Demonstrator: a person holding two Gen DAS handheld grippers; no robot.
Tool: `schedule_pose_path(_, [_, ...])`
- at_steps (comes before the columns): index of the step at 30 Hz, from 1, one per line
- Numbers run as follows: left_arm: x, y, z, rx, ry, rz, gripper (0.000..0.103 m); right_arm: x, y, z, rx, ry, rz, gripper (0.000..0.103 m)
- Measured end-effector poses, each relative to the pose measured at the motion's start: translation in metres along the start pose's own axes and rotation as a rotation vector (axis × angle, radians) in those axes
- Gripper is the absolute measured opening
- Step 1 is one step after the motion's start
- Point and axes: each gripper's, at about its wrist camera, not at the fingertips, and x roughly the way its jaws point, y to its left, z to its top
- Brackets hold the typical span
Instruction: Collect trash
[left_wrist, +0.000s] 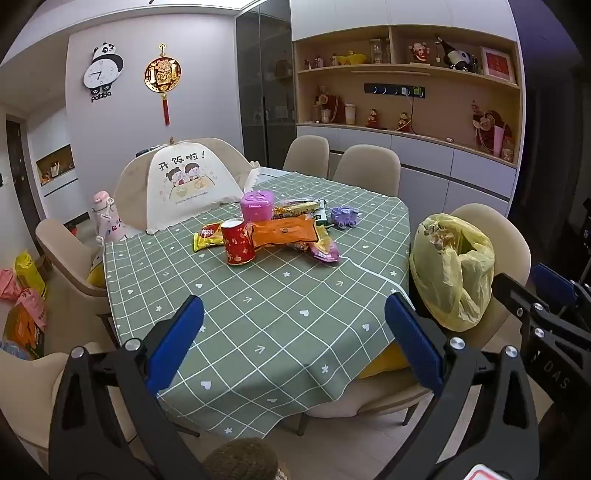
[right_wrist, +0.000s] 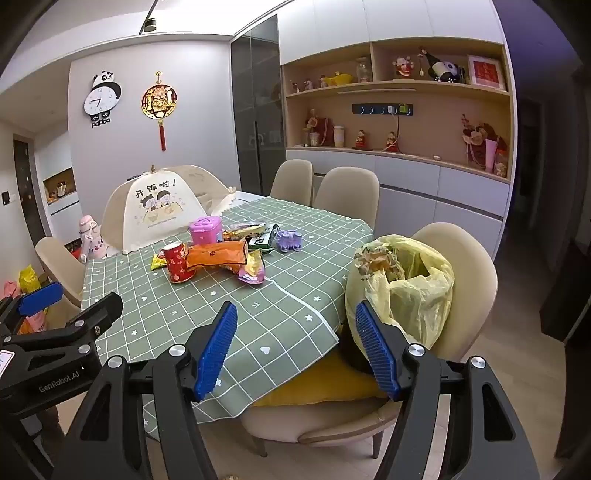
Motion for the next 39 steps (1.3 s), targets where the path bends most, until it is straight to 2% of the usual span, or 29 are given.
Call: schedule_pose_path(39, [-0.0022, 0.0001, -0.0014, -0.008, -0.003, -0.013, 0.094, -0.0080, -0.0055, 0.0000, 0.007, -0.006, -0.018, 0.063])
